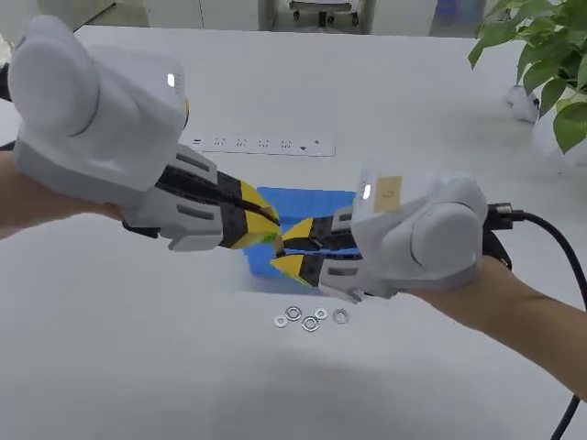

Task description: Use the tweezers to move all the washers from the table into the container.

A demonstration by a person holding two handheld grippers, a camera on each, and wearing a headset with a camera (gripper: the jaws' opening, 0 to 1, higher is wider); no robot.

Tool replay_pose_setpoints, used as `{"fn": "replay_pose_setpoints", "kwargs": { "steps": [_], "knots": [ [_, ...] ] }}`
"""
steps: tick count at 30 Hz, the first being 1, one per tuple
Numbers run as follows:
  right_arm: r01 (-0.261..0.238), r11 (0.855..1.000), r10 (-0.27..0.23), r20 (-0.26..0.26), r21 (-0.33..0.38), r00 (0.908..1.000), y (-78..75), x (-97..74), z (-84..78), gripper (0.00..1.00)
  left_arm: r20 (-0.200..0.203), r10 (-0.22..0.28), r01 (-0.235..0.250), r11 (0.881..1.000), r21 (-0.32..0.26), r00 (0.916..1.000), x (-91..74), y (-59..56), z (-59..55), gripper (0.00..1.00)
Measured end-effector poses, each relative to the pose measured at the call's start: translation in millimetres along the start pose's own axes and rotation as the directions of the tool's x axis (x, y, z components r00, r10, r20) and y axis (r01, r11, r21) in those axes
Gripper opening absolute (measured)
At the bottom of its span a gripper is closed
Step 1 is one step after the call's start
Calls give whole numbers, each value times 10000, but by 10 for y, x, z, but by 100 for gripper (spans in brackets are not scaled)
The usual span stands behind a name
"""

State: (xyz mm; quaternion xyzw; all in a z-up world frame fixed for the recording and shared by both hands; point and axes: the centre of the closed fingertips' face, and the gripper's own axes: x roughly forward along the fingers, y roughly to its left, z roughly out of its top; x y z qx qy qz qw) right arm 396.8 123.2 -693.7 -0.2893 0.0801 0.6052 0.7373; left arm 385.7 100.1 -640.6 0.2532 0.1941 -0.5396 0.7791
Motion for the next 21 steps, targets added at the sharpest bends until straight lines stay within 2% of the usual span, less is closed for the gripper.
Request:
{"fn": "replay_pose_setpoints", "kwargs": {
  "steps": [12, 16, 21],
  "knots": [
    [443, 9990, -443, -96, -36, 9990, -447, 22, -115, 11, 62, -89, 85, 9979, 636, 9999, 206, 355, 109, 7],
    [427, 9991, -426, -71, 29, 9991, -550, 71, -184, 11, 191, -132, 122, 9986, 515, 9997, 281, 477, 80, 7],
    [297, 9996, -297, -159, 12, 9994, -605, 132, -290, 11, 158, -197, 190, 9990, 409, 9997, 367, 558, 2, 7]
  ]
}}
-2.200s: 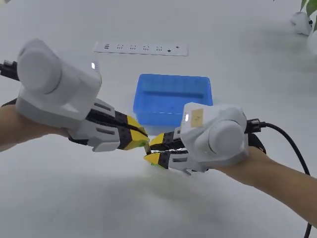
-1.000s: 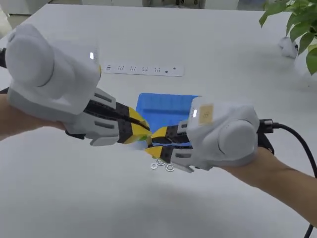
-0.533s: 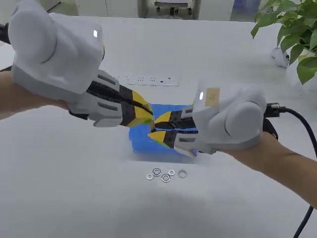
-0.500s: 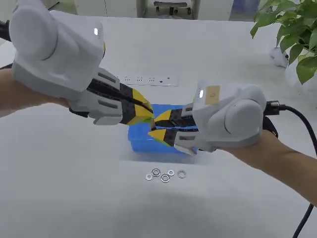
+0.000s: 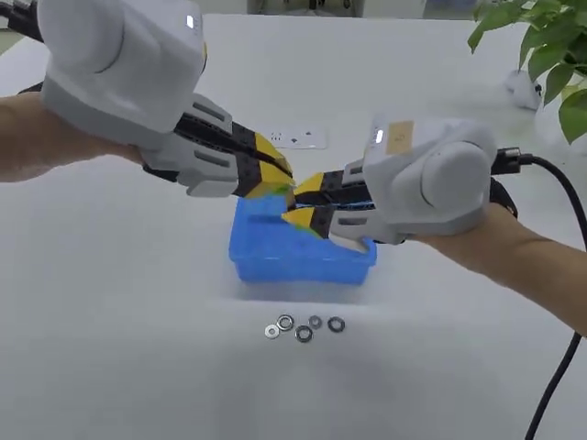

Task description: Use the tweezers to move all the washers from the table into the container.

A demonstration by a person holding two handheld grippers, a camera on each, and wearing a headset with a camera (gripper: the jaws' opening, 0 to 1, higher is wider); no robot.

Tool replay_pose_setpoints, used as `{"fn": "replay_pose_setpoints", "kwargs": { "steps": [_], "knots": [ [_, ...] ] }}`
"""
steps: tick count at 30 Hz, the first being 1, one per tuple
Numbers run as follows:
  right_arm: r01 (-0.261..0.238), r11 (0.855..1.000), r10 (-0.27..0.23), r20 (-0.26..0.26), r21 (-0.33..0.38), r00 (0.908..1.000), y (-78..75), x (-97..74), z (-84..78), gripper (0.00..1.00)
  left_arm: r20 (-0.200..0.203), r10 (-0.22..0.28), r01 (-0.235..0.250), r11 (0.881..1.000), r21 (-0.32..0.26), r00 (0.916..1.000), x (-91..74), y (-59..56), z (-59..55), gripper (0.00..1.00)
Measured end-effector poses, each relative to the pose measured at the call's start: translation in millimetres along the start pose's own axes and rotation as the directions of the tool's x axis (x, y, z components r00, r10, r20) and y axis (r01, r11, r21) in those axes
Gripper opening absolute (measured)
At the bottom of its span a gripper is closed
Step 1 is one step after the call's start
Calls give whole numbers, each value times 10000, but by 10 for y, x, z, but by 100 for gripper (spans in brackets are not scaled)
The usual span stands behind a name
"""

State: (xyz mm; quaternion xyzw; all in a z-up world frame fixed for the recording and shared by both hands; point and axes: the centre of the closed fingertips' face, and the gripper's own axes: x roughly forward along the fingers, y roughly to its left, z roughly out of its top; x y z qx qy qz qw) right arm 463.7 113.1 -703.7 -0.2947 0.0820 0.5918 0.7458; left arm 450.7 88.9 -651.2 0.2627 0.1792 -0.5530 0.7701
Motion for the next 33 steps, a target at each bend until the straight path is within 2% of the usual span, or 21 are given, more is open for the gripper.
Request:
{"fn": "replay_pose_setpoints", "kwargs": {
  "steps": [5, 8, 11, 17, 26, 33],
  "knots": [
    [-166, 9998, 167, -70, 139, 9998, -19, 75, -113, 11, -83, -136, 136, 9999, -23, 9999, 117, 65, -103, 7],
    [-287, 9985, 287, 8, 463, 9996, -45, 127, -186, 11, -66, -208, 209, 9997, 111, 9998, 174, 112, -158, 7],
    [-588, 9936, 571, 207, 963, 9982, -53, 181, -250, 11, -68, -305, 305, 9995, 25, 9995, 244, 164, -239, 7],
    [-1301, 9814, 1260, 377, 1408, 9913, -40, 300, -385, 11, -245, -493, 492, 9988, -60, 9985, 367, 217, -382, 7],
    [-1687, 9727, 1636, 448, 1591, 9855, -74, 413, -511, 11, -417, -520, 520, 9986, -19, 9978, 480, 285, -504, 7],
    [-1930, 9661, 1888, 407, 1713, 9812, -74, 466, -588, 11, -515, -642, 644, 9979, 28, 9966, 539, 272, -549, 7]
  ]
}}
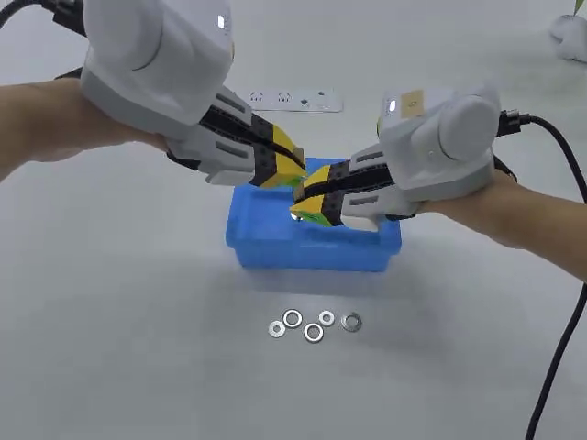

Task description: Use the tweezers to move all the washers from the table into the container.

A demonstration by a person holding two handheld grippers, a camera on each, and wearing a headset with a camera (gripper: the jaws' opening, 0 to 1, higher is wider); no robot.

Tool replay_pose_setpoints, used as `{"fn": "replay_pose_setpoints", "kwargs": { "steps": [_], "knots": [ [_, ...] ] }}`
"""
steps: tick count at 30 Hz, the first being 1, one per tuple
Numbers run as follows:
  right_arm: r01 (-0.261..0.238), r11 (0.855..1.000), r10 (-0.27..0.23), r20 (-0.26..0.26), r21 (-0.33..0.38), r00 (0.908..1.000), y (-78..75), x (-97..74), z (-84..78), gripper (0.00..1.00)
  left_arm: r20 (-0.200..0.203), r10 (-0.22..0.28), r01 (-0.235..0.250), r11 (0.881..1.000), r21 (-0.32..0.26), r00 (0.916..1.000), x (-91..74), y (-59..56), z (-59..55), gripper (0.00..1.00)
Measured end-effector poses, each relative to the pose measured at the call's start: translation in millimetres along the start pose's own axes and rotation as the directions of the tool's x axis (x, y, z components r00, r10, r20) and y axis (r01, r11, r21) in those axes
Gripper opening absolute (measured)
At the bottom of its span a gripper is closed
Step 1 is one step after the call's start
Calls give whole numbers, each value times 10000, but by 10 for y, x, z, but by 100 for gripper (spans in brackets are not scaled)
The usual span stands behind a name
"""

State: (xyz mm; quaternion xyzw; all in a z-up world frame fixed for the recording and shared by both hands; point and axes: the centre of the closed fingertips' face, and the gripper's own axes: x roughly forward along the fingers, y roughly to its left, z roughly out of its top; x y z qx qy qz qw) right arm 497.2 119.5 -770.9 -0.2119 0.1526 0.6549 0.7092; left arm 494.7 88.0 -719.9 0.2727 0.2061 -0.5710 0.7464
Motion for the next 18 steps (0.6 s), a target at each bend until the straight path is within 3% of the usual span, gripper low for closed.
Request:
{"fn": "replay_pose_setpoints", "kwargs": {
  "steps": [6, 15, 18],
  "knots": [
    [-159, 9998, 157, -166, -113, 9997, 17, 23, -40, 11, -146, -100, 100, 10000, 3, 9998, 6, -17, -41, 7],
    [-141, 9999, 139, -215, -85, 9997, 0, 11, -29, 12, -170, -106, 107, 9999, 77, 9998, 5, -27, -10, 7],
    [-146, 9997, 143, -160, -192, 9998, -1, -16, 13, 12, -369, -32, 41, 9997, 241, 9993, -13, -29, -9, 7]
  ]
}}
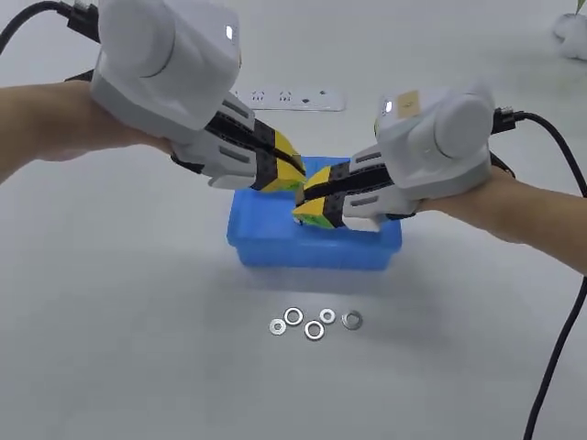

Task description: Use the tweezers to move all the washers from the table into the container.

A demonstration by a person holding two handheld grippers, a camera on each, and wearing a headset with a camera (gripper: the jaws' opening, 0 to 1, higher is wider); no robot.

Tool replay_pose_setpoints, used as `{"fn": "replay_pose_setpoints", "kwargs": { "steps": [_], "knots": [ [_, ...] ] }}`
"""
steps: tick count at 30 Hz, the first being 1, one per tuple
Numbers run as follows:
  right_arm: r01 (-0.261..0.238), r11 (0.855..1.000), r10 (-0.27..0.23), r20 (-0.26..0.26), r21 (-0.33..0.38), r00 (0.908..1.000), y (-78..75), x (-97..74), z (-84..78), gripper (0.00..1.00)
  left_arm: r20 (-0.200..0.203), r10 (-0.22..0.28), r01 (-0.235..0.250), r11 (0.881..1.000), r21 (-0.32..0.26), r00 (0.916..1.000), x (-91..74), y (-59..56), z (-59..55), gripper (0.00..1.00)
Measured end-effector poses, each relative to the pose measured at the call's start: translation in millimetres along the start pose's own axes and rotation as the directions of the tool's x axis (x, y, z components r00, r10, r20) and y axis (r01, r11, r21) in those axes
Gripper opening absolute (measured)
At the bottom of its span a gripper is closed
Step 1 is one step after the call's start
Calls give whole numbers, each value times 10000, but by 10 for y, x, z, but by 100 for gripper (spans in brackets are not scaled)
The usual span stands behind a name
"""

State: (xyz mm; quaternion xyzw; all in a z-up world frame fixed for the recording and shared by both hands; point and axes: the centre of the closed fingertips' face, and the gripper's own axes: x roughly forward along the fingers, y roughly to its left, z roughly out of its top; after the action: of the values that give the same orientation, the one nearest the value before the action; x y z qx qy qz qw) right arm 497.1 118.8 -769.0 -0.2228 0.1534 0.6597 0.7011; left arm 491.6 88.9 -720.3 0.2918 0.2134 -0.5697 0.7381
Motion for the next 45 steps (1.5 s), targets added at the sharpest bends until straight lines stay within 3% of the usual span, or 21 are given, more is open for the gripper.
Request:
{"fn": "replay_pose_setpoints", "kwargs": {
  "steps": [5, 13, 17, 19, 21, 24, 25, 26, 28, 38, 45],
  "knots": [
    [-118, 9999, 119, 39, -122, 9999, 26, -24, 84, 12, 56, 21, -22, 10000, 66, 10000, -61, -38, 106, 7],
    [-183, 9986, 193, 195, -506, 9996, 88, -152, 231, 11, 385, 219, -257, 9947, 995, 9990, -194, -162, 357, 7],
    [-323, 9959, 342, 214, -848, 9992, 182, -238, 347, 11, 714, 375, -412, 9978, 514, 9967, -288, -172, 476, 7],
    [-302, 9947, 321, 170, -982, 9993, 209, -273, 377, 11, 799, 236, -248, 9996, 142, 9965, -319, -225, 517, 7],
    [-336, 9949, 361, 241, -956, 9991, 266, -317, 430, 10, 928, 395, -409, 9991, 130, 9949, -372, -258, 574, 7],
    [-373, 9937, 407, 302, -1054, 9987, 359, -371, 509, 10, 1104, 327, -335, 9994, 56, 9934, -421, -287, 601, 7],
    [-412, 9917, 445, 247, -1221, 9987, 409, -387, 528, 10, 1145, 223, -218, 9997, -56, 9932, -452, -347, 619, 7],
    [-408, 9905, 439, 205, -1315, 9988, 439, -398, 538, 10, 1185, 415, -423, 9991, 43, 9921, -479, -369, 631, 7],
    [-434, 9889, 454, 112, -1423, 9989, 504, -426, 549, 10, 1180, 210, -184, 9996, -236, 9928, -514, -453, 636, 7],
    [-578, 9921, 589, 62, -1116, 9982, 856, -448, 516, 10, 1063, 126, -119, 9999, -71, 9943, -613, -771, 583, 6],
    [-867, 9893, 866, -52, -1170, 9962, 1149, -383, 444, 10, 805, -155, 151, 9999, 60, 9966, -614, -1036, 471, 6]
  ]
}}
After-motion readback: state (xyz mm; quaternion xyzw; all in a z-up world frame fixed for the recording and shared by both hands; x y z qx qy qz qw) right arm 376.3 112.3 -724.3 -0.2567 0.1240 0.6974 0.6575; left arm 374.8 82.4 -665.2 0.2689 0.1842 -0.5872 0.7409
